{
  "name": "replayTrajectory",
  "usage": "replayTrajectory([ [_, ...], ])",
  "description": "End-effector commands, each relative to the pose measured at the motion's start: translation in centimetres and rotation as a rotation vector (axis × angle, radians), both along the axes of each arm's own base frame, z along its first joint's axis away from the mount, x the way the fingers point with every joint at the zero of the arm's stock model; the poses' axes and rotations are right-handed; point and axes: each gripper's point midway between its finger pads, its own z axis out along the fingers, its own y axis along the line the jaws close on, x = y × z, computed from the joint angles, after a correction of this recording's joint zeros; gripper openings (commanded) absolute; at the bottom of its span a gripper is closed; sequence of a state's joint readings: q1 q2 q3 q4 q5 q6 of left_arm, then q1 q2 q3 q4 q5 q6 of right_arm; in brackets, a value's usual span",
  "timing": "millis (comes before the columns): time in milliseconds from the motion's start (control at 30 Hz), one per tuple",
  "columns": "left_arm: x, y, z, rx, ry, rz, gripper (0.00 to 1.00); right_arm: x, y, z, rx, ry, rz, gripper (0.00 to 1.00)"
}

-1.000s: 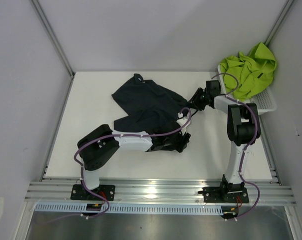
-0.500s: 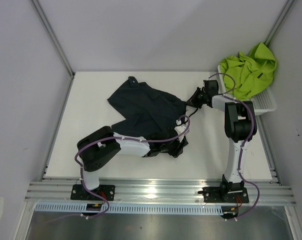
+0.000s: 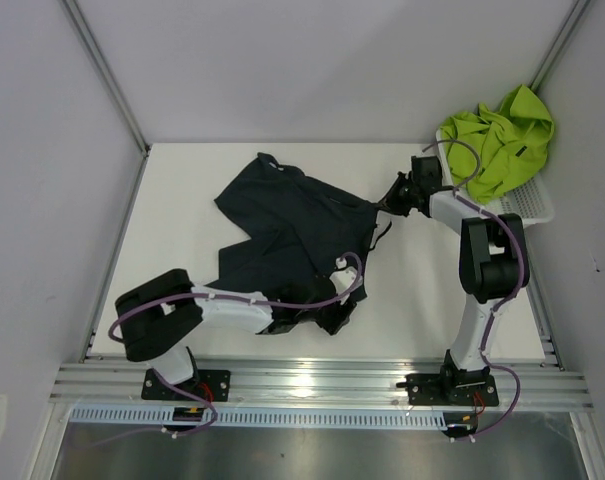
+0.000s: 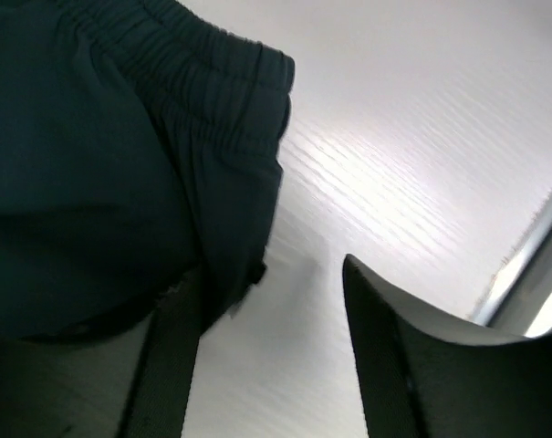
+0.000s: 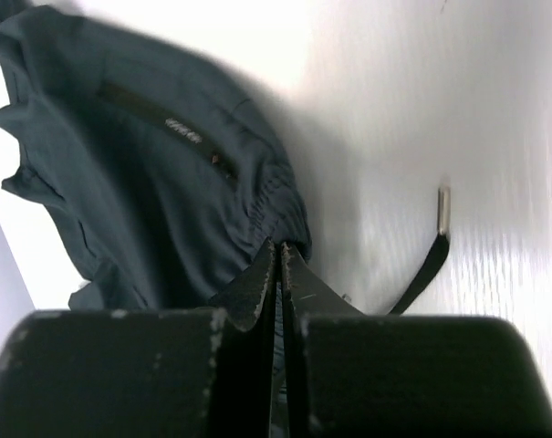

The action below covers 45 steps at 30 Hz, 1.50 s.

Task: Fold and stack the shorts
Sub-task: Flatten the shorts out

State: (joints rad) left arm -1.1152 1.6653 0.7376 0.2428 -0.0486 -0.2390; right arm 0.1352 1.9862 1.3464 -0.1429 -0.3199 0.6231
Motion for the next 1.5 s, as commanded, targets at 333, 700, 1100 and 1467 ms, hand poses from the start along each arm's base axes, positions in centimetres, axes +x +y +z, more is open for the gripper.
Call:
replayTrajectory([
  [333,-1.6,-1.3,6.6,0.022,-0.357,-0.098,0.76,-2.7,0.2,3.5,-0.107,-0.028,-0.005,0.00],
  [700,1.5,-4.5,5.5,0.186,-0.522,-0.158,0.75,-2.3,0.8,3.7,-0.084,-0.035,0.011,0.00],
  [1100,2.2,-6.6,3.1,0.247,-0.516,-0.201,0.62,-1.8,1.2,3.7,-0.073,-0.038,0.022,0.00],
  [1467,3.7,-7.8,2.4,0.292,-0.520,-0.156,0.00,-1.7,1.1,3.6,-0.076,-0.020,0.020,0.00],
])
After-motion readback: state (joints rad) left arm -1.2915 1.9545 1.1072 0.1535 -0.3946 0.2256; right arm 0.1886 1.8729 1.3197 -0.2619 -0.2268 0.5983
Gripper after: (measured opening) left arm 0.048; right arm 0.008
